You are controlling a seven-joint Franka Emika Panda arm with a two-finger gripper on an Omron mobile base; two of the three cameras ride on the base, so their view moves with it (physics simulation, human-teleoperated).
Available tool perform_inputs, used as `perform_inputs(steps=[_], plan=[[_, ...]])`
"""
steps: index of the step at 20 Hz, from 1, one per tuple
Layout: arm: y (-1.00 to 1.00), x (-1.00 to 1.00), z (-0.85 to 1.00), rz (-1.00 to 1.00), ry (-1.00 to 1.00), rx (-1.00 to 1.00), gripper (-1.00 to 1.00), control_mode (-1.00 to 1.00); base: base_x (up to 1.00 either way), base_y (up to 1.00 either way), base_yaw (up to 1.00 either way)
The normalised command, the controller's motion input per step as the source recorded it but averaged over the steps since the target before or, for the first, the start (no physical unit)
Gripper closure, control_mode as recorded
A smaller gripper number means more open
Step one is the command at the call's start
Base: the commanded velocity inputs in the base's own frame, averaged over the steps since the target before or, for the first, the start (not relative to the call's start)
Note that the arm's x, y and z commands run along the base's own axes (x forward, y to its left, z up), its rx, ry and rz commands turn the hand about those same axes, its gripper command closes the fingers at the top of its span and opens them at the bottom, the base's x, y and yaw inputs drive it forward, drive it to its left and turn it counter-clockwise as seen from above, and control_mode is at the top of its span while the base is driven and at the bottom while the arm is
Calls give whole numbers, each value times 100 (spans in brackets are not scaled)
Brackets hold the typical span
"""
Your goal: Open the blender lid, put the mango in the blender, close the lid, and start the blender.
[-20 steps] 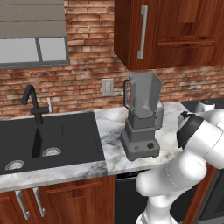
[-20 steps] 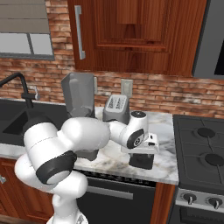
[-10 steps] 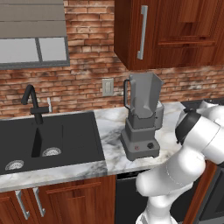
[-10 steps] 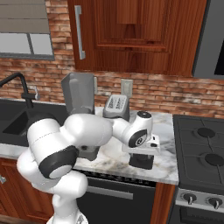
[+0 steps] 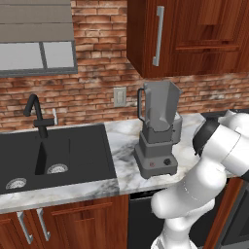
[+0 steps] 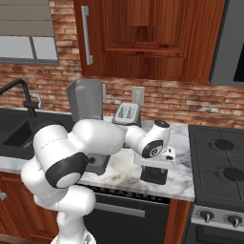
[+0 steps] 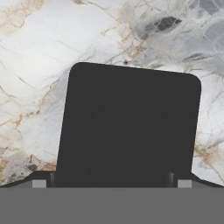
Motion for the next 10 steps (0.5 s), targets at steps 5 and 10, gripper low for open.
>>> perform_inputs(steps=[5,10], plan=[[0,0,-1,0,0,0,-100,-100,0,0,0],[0,-3,-13,0,-2,-3,-100,-100,0,0,0]])
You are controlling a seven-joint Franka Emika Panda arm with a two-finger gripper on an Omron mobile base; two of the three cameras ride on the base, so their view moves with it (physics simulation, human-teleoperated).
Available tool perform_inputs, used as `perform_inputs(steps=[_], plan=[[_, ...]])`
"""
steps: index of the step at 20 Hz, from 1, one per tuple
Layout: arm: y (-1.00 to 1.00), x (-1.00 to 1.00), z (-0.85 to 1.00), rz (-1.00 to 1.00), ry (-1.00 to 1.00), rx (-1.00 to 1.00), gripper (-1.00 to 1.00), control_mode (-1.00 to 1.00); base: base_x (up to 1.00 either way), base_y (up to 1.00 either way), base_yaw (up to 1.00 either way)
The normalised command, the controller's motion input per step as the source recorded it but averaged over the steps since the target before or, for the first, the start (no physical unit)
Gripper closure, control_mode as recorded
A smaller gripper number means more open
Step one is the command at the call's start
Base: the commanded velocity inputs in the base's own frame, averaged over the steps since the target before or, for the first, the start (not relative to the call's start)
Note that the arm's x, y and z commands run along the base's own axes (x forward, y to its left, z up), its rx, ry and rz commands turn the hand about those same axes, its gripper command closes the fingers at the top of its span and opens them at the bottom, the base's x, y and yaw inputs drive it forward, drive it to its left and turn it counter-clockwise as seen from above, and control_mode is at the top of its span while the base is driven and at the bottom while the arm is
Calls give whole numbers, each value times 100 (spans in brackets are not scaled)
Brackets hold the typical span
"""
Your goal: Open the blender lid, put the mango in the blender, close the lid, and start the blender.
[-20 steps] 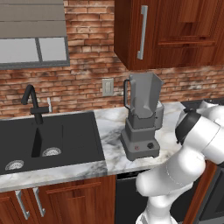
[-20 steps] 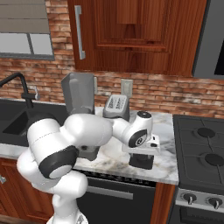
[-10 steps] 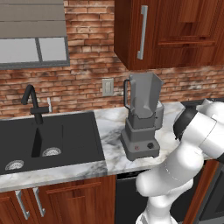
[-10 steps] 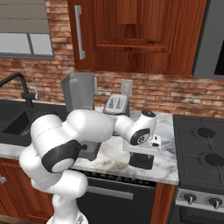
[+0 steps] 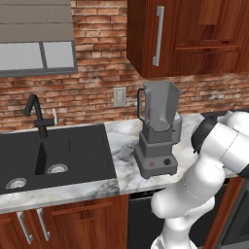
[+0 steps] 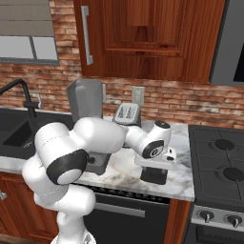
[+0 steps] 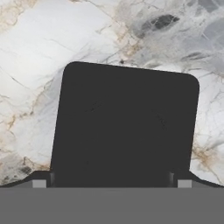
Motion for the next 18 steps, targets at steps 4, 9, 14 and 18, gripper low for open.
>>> perform_inputs(steps=[4,9,14,18], plan=[[0,-22,-2,0,-8,-5,-100,-100,0,0,0],[1,-6,-9,0,-2,-3,-100,-100,0,0,0],[12,0,-17,0,0,0,-100,-100,0,0,0],[22,12,-9,0,0,0,-100,-100,0,0,0]])
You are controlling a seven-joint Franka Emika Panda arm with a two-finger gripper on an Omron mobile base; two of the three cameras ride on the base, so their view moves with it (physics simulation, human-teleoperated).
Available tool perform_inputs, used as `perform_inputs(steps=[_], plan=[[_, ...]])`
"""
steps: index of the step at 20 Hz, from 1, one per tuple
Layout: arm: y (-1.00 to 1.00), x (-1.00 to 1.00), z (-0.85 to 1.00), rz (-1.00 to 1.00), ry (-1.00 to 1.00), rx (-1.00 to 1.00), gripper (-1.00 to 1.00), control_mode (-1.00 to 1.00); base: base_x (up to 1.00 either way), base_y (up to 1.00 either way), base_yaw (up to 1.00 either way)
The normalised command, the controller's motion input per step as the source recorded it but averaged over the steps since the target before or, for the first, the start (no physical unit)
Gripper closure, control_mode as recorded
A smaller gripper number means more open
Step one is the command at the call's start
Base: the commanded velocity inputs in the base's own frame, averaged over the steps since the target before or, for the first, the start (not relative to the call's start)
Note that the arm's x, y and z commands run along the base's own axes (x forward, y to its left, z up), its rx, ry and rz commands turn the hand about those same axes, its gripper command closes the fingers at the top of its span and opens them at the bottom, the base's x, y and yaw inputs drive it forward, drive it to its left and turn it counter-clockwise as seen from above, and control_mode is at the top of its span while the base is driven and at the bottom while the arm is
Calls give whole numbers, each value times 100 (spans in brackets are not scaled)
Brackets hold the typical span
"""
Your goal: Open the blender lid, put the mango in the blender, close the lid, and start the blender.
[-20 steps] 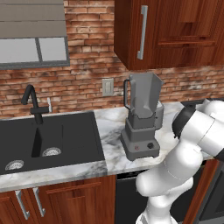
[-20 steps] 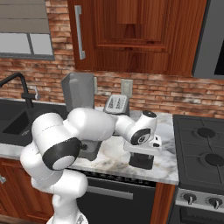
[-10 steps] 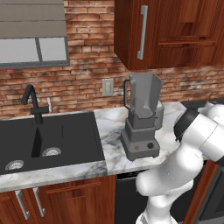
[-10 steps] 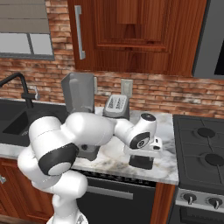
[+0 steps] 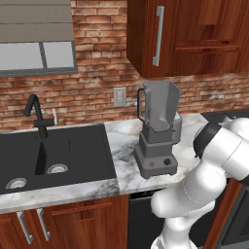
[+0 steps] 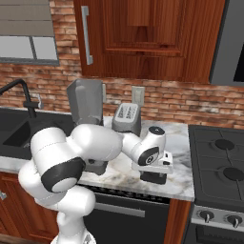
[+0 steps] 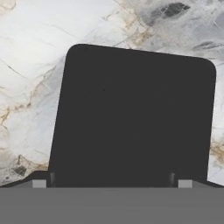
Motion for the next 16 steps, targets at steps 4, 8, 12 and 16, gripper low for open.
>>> perform_inputs(steps=[4,8,12,16], plan=[[5,13,0,0,0,0,-100,-100,0,0,0],[0,1,0,0,0,0,-100,-100,0,0,0],[0,0,0,0,0,0,-100,-100,0,0,0],[0,8,0,0,0,0,-100,-100,0,0,0]])
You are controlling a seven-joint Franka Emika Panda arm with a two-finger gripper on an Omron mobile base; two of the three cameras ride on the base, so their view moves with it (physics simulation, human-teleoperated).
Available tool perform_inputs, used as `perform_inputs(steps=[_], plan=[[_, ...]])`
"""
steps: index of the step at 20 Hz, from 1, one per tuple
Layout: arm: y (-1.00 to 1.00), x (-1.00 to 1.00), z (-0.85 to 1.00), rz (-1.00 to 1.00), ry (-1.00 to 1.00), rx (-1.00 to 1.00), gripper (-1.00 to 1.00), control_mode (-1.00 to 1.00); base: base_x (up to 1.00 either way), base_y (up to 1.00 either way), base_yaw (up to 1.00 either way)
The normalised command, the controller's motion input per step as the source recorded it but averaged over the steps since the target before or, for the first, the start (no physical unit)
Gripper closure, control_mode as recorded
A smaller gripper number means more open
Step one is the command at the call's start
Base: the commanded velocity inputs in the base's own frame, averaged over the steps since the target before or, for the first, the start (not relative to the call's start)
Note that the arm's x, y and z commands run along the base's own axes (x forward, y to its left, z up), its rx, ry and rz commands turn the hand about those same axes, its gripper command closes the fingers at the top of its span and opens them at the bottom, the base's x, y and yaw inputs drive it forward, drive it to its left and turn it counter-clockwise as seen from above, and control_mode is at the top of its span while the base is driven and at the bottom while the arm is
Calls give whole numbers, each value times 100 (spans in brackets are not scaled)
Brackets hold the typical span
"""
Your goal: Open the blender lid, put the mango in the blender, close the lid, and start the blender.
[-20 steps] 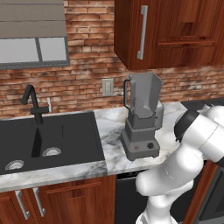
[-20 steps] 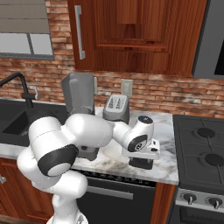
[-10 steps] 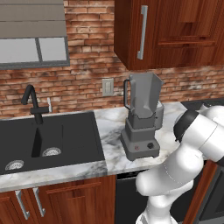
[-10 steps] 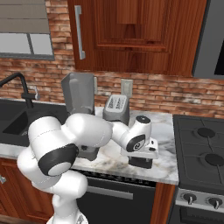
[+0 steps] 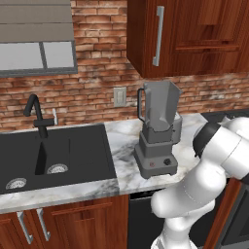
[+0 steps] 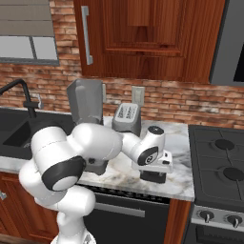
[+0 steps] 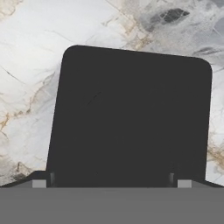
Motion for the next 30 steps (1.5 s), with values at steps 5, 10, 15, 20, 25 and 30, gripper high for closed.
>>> perform_inputs(steps=[5,10,15,20,25,30], plan=[[-1,13,2,0,-2,0,-100,-100,0,0,0],[0,12,2,0,-1,0,-100,-100,0,0,0],[0,9,6,0,-2,0,-100,-100,0,0,0],[0,7,16,0,-2,0,-100,-100,0,0,0],[0,7,10,0,-1,0,-100,-100,0,0,0],[0,8,-2,0,0,0,-100,-100,0,0,0]])
